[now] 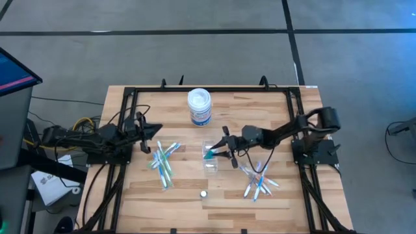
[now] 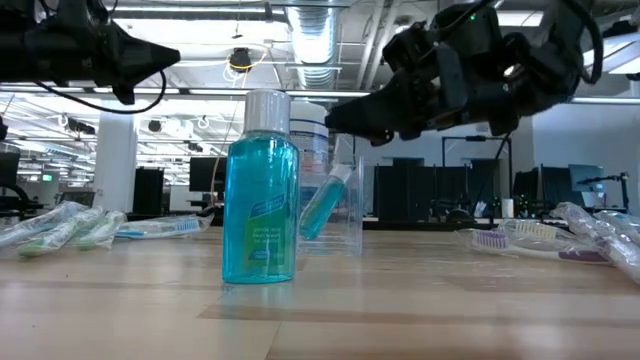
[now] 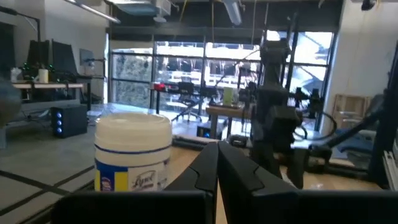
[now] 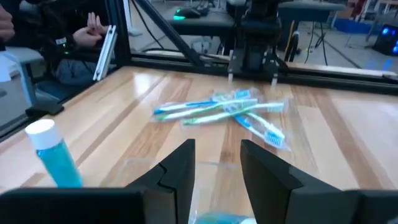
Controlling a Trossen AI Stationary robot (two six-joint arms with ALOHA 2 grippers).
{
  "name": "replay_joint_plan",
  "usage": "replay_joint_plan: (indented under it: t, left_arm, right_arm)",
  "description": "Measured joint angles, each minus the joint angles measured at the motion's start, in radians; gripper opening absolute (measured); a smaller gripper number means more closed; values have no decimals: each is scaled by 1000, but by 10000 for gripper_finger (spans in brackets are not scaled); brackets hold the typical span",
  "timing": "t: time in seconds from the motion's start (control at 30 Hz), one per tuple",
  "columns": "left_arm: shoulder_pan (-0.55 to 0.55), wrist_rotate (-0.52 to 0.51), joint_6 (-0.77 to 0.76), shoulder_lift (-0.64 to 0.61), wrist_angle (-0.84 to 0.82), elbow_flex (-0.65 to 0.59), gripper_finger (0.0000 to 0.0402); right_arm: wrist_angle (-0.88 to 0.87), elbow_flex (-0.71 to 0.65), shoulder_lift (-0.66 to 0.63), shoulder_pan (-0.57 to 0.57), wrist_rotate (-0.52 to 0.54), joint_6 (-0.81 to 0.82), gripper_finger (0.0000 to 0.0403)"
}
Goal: Pick & Place toothbrushing station
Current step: Put the blue mouthwash into the Transparent organizer
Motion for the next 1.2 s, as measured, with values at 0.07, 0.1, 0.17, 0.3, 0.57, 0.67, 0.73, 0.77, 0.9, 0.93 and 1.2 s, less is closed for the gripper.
replay_joint_plan:
  t: [0.07,0.1,0.17,0.3,0.57,0.67,0.73,0.77,0.9,0.93,1.2]
  left_arm:
    - [0,0,0,26,17,0,2]
    - [0,0,0,38,25,0,2]
    - [0,0,0,66,61,0,2]
    - [0,42,-12,126,107,0,2]
    - [0,228,-47,262,205,0,2]
    - [0,270,-73,327,237,0,2]
    - [0,296,-78,379,278,0,2]
    - [0,312,-79,405,308,0,2]
    - [0,343,-92,515,376,15,2]
    - [0,351,-103,544,377,28,2]
    - [-56,492,-122,775,387,157,2]
  right_arm:
    - [-42,0,-34,0,0,0,119]
    - [-64,0,-51,0,0,0,119]
    - [-107,0,-84,0,0,0,119]
    - [-231,0,-159,0,0,0,119]
    - [-424,0,-266,-12,10,-2,119]
    - [-494,0,-286,-18,11,-2,119]
    - [-529,0,-289,-20,11,-2,119]
    - [-537,0,-289,-22,11,-2,119]
    - [-545,0,-289,-24,11,-6,119]
    - [-550,0,-289,-24,12,-16,119]
    - [-567,0,-289,-24,11,-26,118]
